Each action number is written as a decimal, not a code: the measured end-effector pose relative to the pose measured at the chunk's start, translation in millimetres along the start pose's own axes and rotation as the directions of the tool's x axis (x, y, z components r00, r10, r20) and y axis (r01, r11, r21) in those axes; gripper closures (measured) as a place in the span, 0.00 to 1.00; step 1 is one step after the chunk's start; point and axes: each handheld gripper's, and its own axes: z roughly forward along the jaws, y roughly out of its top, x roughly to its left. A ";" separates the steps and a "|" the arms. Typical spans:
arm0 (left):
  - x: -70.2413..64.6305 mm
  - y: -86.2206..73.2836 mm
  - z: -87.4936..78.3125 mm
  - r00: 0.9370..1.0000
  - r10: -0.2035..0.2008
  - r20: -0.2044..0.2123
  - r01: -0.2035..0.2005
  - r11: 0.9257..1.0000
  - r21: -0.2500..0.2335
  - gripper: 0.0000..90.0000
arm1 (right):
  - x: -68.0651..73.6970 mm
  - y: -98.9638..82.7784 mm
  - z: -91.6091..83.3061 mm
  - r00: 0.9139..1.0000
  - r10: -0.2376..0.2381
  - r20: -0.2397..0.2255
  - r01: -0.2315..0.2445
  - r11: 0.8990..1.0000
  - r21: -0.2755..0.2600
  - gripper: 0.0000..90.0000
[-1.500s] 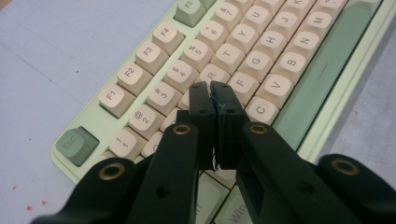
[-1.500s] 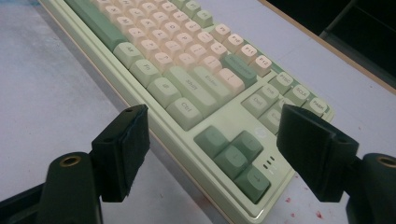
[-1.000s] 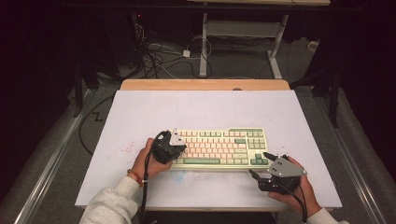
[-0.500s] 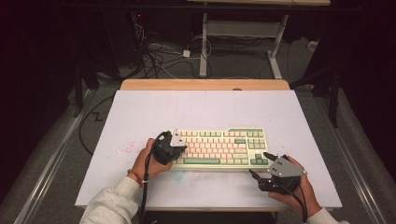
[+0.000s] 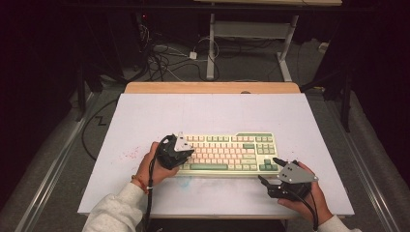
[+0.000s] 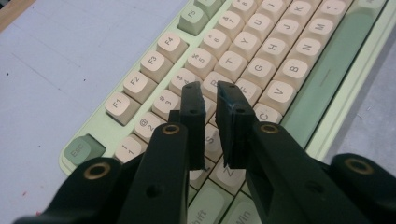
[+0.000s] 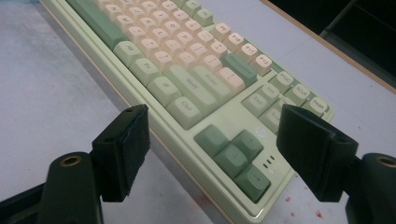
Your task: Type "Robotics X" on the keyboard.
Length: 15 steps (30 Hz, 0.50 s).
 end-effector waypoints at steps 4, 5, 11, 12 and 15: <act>-0.6 0.3 -1.6 1.000 -0.001 -0.013 0.001 1.000 -0.015 0.81 | -0.1 0.0 -0.2 1.000 0.001 0.000 -0.001 1.000 -0.001 0.29; -0.7 0.4 -2.0 1.000 0.000 -0.018 -0.001 1.000 -0.018 0.78 | -0.2 0.0 -0.2 1.000 0.001 0.000 -0.001 1.000 -0.001 0.29; -2.2 0.8 -5.5 0.999 0.006 -0.048 -0.008 0.999 -0.039 0.60 | -1.2 -0.2 -1.0 1.000 0.006 0.002 -0.006 1.000 -0.004 0.29; -2.2 0.7 -6.1 0.999 0.007 -0.047 -0.009 0.999 -0.042 0.60 | -1.3 -0.2 -1.1 1.000 0.005 0.002 -0.005 1.000 -0.005 0.29; -3.8 0.8 -8.3 0.998 0.011 -0.060 -0.014 0.998 -0.055 0.53 | -1.0 -0.1 -1.5 1.000 0.004 0.002 -0.004 1.000 -0.006 0.29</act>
